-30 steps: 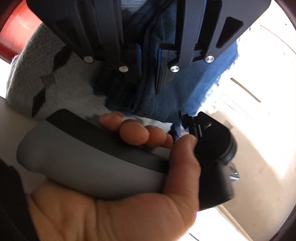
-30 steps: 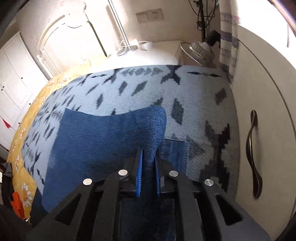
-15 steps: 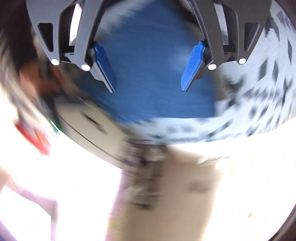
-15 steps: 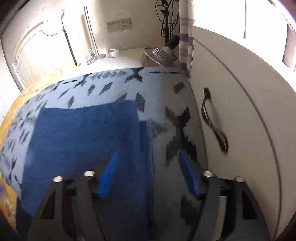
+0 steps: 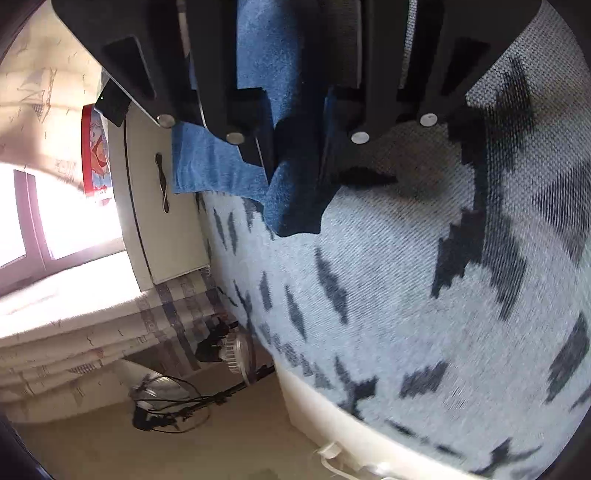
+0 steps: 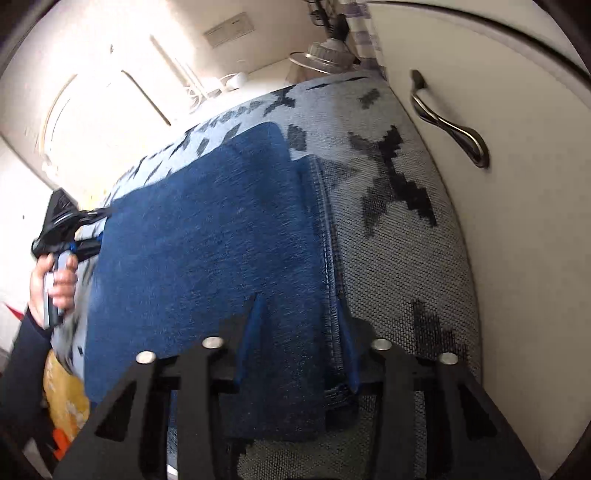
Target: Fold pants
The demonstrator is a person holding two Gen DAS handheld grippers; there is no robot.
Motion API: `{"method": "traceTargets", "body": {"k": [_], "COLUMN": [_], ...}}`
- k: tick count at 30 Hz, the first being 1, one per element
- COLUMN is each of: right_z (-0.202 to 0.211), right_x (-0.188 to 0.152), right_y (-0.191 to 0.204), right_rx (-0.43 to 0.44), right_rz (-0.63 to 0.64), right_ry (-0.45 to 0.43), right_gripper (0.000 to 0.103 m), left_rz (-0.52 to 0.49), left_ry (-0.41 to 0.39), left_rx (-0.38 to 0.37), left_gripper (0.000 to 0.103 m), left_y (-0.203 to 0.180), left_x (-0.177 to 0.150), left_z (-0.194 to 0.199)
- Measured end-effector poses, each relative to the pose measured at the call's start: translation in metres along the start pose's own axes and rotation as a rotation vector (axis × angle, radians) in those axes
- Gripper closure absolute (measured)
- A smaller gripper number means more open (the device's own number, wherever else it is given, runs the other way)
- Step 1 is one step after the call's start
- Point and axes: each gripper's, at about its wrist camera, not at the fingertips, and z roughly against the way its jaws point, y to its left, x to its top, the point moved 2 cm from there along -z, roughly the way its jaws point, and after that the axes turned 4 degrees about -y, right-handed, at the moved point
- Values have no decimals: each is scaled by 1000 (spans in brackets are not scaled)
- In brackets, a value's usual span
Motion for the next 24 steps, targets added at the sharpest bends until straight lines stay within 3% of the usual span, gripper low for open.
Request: {"method": "traceTargets", "body": {"k": [2,4,7,9,12,14,17,18,21,22,24], "right_z": [6,15,24,20,18,18,22,26,52,57,65], "right_x": [-3,-7,-13,-16,-19,-20,-20,-20,-15,-13,-6], "right_y": [6,10,17,19,20,21,25,27,45,52,76], "right_rx": [-2,-8,-29,-54,-74,-93,-143,-169,-278,-294,-326], "right_rz": [23,29,22,16,15,31,68,77,113,125,163], "right_ry": [-6,-23,-60,-68,-74,-78,-96,-109,-202,-227,-279], "right_gripper": [85,86,87,87,86,85,83,82,70,69,53], "left_rz": [-49,-79,-52,-12,2,-26,-152,-201,-358,-408,-484], "left_ry": [-12,-15,32,30,-45,-113,-220,-241,-315,-311,-276], "left_rx": [-19,-4,91,70,77,103,230,242,288,293,350], "left_gripper": [83,83,80,75,54,54,50,43,24,18,18], "left_y": [-20,-27,-12,-2,-2,-12,-47,-61,-106,-116,-131], "left_x": [7,12,14,15,13,7,-25,-41,-97,-112,-135], "left_z": [7,2,-21,-27,-11,11,53,62,70,64,41]}}
